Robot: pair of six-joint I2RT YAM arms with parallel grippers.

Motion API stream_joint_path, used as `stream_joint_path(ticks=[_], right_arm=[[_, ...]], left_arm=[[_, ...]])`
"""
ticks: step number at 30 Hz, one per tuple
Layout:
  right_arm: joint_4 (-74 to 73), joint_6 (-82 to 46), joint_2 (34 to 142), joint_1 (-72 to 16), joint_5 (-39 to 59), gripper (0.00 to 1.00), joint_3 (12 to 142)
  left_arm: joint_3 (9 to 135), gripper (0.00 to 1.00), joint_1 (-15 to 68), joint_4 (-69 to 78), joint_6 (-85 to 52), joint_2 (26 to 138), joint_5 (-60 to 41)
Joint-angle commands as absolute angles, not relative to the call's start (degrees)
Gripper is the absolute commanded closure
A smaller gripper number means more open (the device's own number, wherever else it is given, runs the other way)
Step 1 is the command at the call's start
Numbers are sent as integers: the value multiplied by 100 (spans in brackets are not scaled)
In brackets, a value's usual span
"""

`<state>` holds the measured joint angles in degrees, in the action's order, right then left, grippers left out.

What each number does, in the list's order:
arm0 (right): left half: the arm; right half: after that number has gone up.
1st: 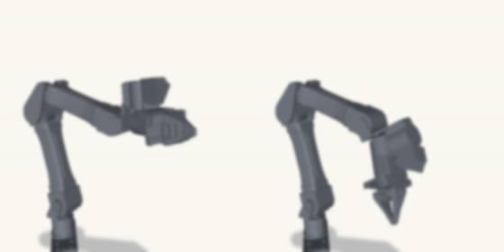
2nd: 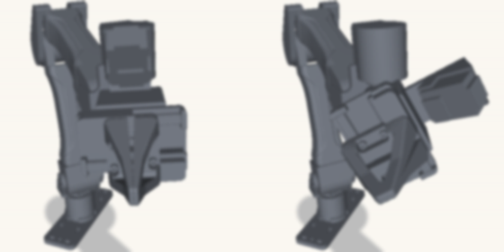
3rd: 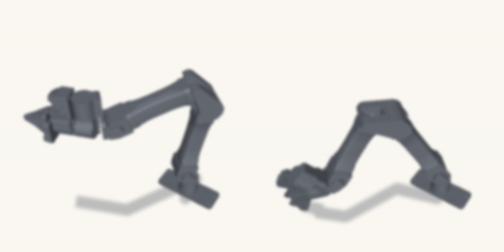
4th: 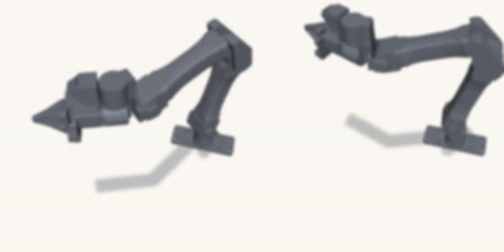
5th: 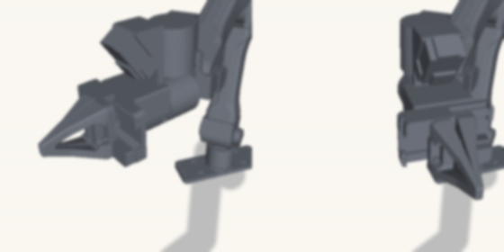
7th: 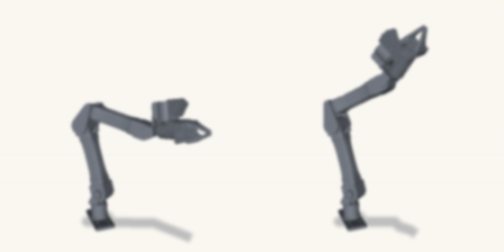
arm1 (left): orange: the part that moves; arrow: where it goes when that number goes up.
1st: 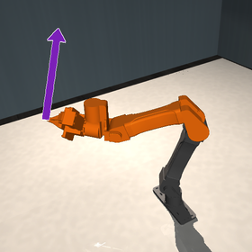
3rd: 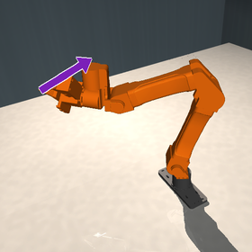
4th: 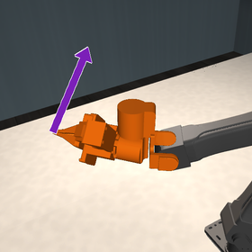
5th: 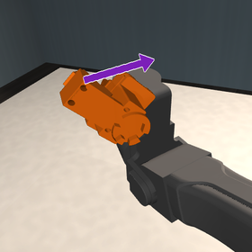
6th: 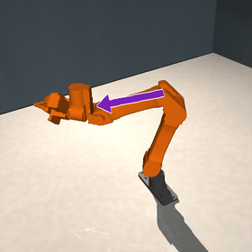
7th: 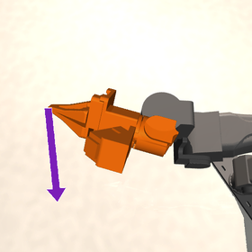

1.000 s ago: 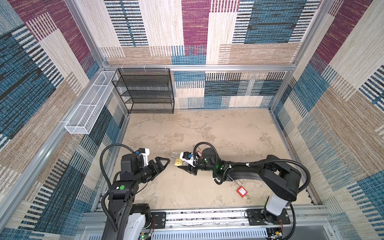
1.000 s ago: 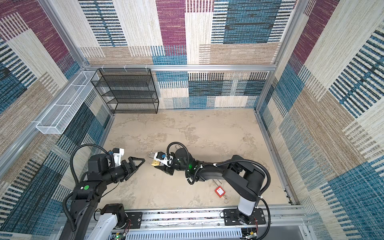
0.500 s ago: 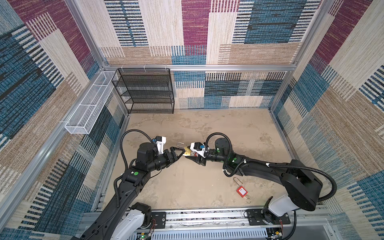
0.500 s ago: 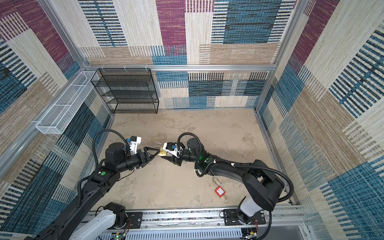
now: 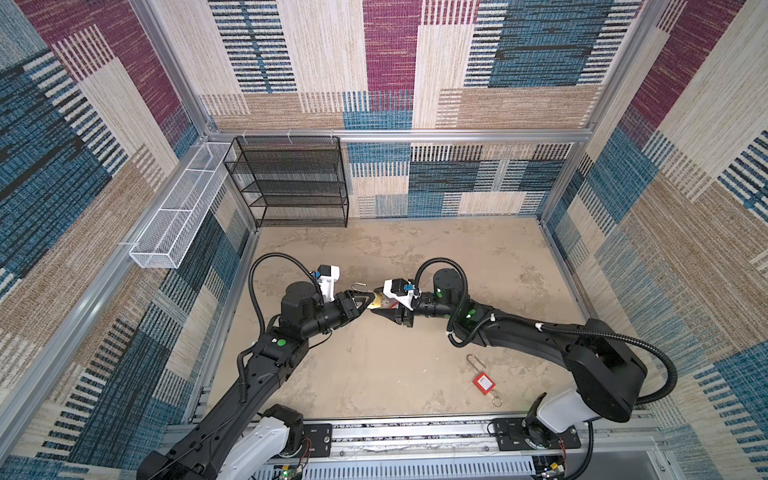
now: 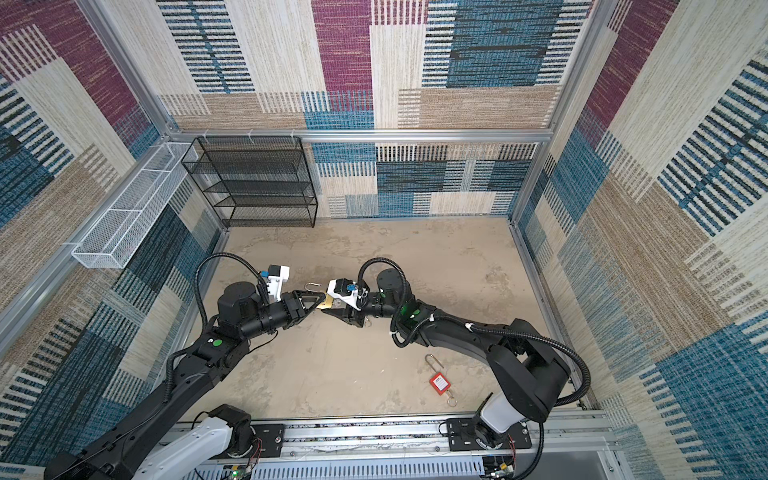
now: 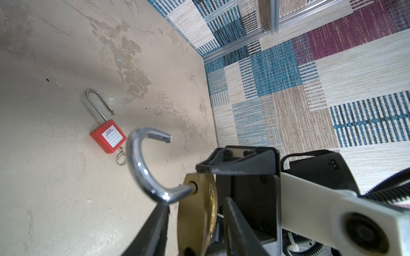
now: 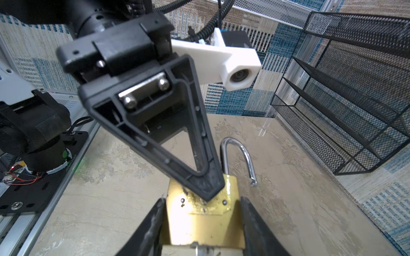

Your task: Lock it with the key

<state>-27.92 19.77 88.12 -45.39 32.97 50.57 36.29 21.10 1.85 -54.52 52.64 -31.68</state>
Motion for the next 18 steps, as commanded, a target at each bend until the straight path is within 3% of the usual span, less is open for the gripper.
stream_joint_path(ticks=[1, 9, 10, 12, 16, 18], right_arm=[[-2996, 1848, 8858, -4544, 3538, 54, 5175], [-2847, 1819, 8975, -4544, 3583, 51, 5396], [-2848, 1835, 8957, -4544, 3545, 49, 5396], [-2833, 1819, 8921, -4544, 3489, 40, 5404], [-2917, 1696, 8762, -4511, 3270, 11, 5316], [-3181, 1469, 8584, -4455, 3113, 5, 5108]], left_arm=[[3621, 70, 2112, 533, -5590, 5312, -3203], [3585, 100, 2117, 864, -5725, 5370, -3269], [3586, 100, 2118, 909, -5747, 5355, -3270], [3563, 100, 2118, 978, -5796, 5349, -3261], [3538, 100, 2118, 1161, -5791, 5302, -3217], [3557, 100, 2118, 1327, -5667, 5247, -3185]])
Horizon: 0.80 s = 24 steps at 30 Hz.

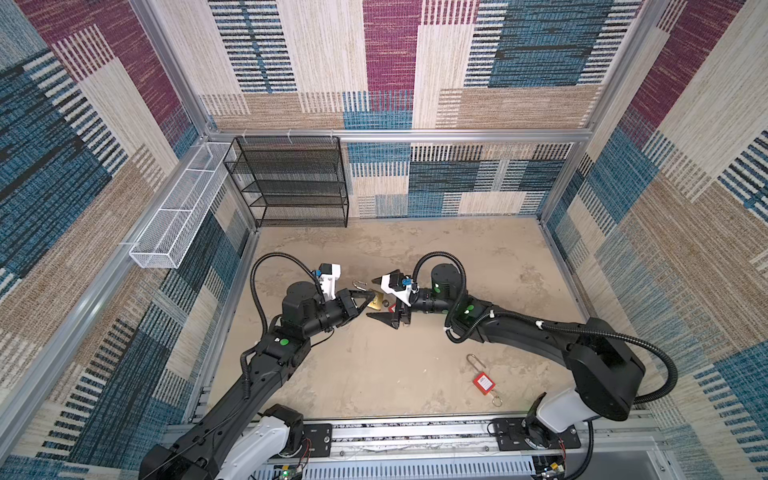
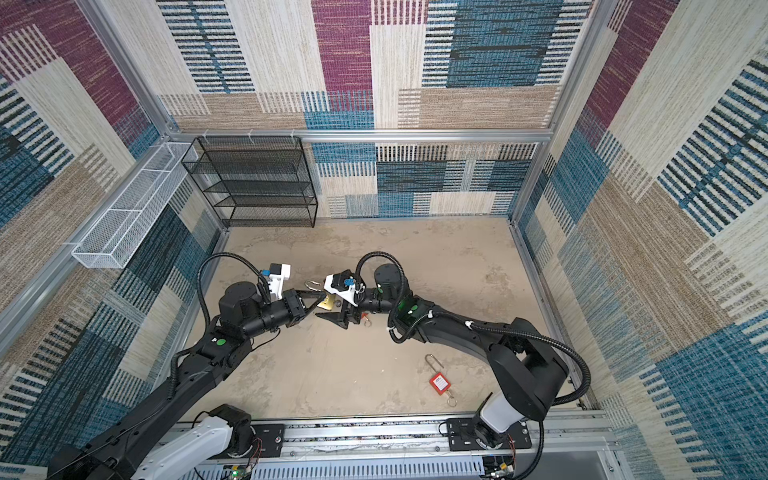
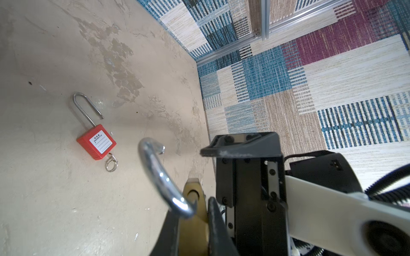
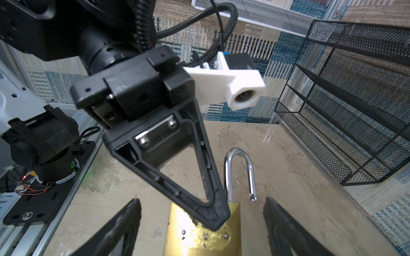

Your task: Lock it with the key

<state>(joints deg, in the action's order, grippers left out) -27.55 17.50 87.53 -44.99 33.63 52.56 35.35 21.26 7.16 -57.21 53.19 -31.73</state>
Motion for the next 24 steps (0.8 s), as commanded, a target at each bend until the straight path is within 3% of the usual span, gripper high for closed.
stream_joint_path(ticks=[1, 7, 12, 15, 24], right_arm=[[-3297, 1298, 8472, -4403, 3068, 4, 5017], [-3734, 140, 7601, -4133, 3139, 1, 4484], [-3071, -1618, 7054, -3888, 2110, 1, 4696], [-2501, -2306, 7036, -3719, 2428, 0, 5043], [-3011, -3331, 7348, -3551, 3237, 6, 5099]], left_arm=[[3564, 100, 2117, 1414, -5614, 5215, -3157], [3504, 100, 2112, 2138, -5132, 5033, -2926], [3598, 100, 2109, 2894, -4897, 5297, -3268], [3671, 100, 2109, 3236, -4779, 5491, -3503], [3497, 100, 2092, 5563, -5149, 6003, -3514]])
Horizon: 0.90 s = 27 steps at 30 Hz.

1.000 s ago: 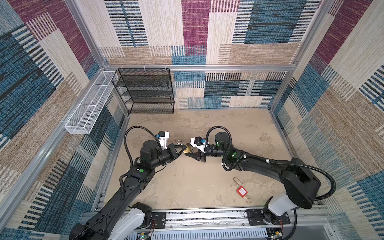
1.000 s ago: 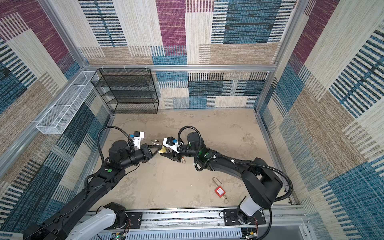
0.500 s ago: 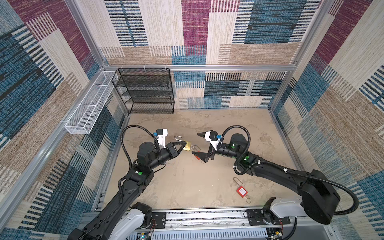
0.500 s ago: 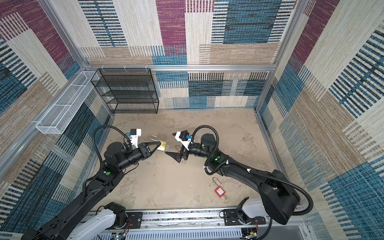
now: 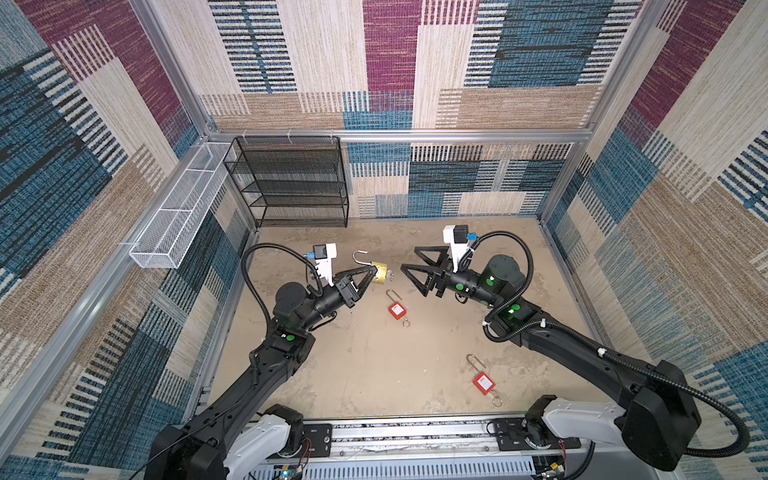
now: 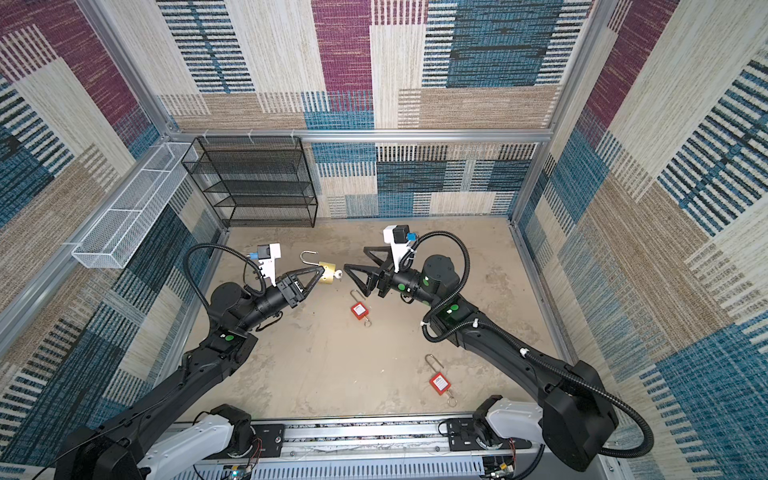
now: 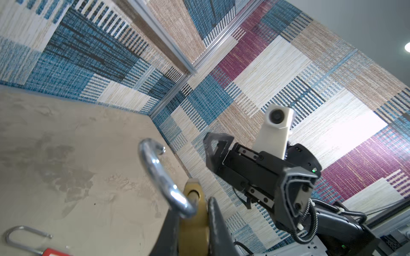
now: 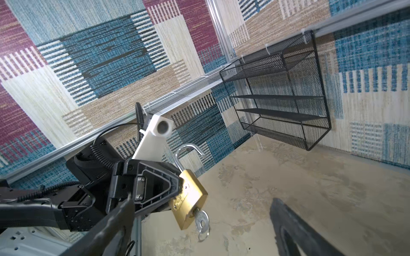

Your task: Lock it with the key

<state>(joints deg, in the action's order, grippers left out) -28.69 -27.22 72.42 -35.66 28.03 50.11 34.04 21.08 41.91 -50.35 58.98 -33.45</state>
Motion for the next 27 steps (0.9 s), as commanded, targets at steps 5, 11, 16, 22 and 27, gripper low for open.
stream_joint_path(ticks=[5, 11, 16, 22, 27], right_arm=[[-3243, -3705, 7725, -3551, 3876, 17, 5338], [-3497, -3995, 8056, -3551, 4267, 29, 5624], [-4135, -4469, 8341, -3550, 4704, 32, 5727], [-4493, -4841, 8588, -3560, 4962, 40, 5889], [-4518, -4852, 8604, -3590, 4960, 49, 5927]], left_arm=[[3552, 100, 2092, 6246, -5563, 6287, -3584], [3560, 100, 2096, 6439, -5670, 6355, -3518], [3584, 100, 2092, 6470, -5741, 6363, -3570], [3586, 100, 2092, 6435, -5733, 6339, -3616], [3595, 100, 2092, 6320, -5698, 6350, -3639]])
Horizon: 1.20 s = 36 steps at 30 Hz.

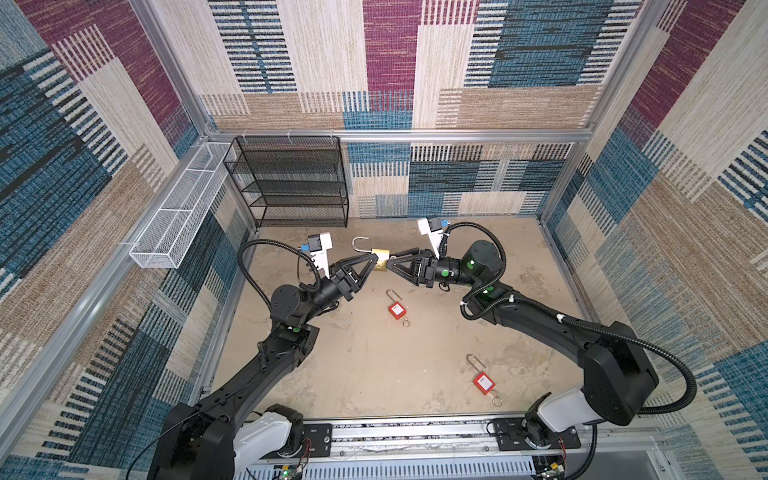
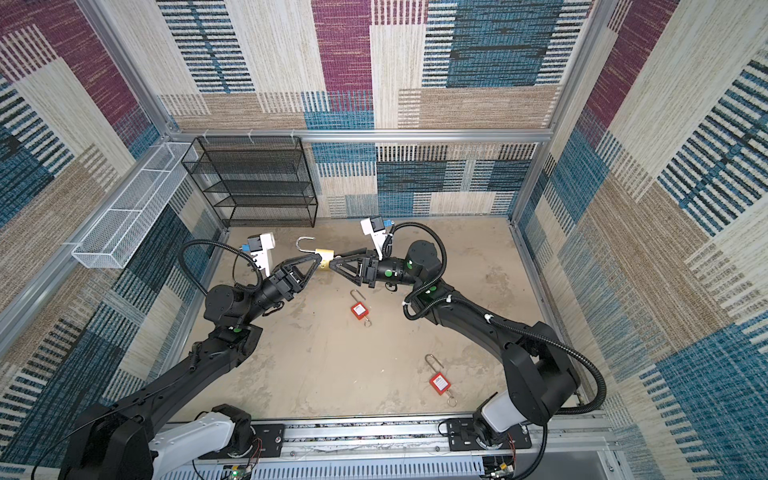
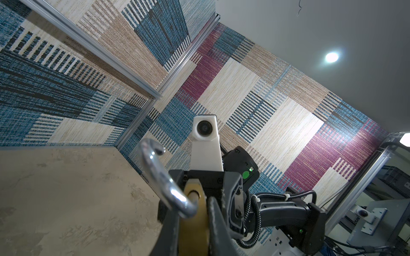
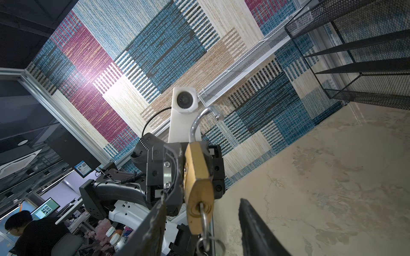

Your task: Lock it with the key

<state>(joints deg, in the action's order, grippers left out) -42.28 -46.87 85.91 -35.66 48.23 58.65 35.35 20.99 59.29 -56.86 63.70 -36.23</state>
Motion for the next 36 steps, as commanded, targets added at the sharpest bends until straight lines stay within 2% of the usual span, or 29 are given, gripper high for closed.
stream_joint_path(ticks=[1, 7, 12, 18, 22, 25, 28, 33, 36], right_arm=[[-4513, -4859, 8616, -3611, 4966, 51, 5937], [-4602, -4922, 8733, -3691, 4977, 57, 5985], [-4713, -4978, 8854, -3709, 5017, 71, 6070], [-4774, -5026, 8974, -3721, 5108, 93, 6167], [-4890, -5071, 8939, -3726, 5074, 97, 6087], [-4913, -5072, 8897, -3726, 5020, 98, 6035], [-4904, -5021, 8843, -3721, 4937, 98, 6003], [-4837, -4934, 8800, -3718, 4894, 99, 5985], [-4764, -4869, 8756, -3679, 4887, 99, 5969]], left_arm=[[3595, 100, 2092, 6326, -5700, 6354, -3627], [3612, 100, 2093, 6372, -5744, 6390, -3676], [3608, 100, 2092, 6324, -5749, 6355, -3674], [3564, 100, 2083, 6082, -5610, 6259, -3678], [3539, 86, 2041, 5950, -5574, 6185, -3699], [3559, 62, 1992, 5823, -5538, 6112, -3704], [3564, 46, 1911, 5651, -5471, 6029, -3709], [3518, 37, 1688, 5402, -5467, 5832, -3749], [3471, 35, 1470, 5127, -5452, 5612, -3745]])
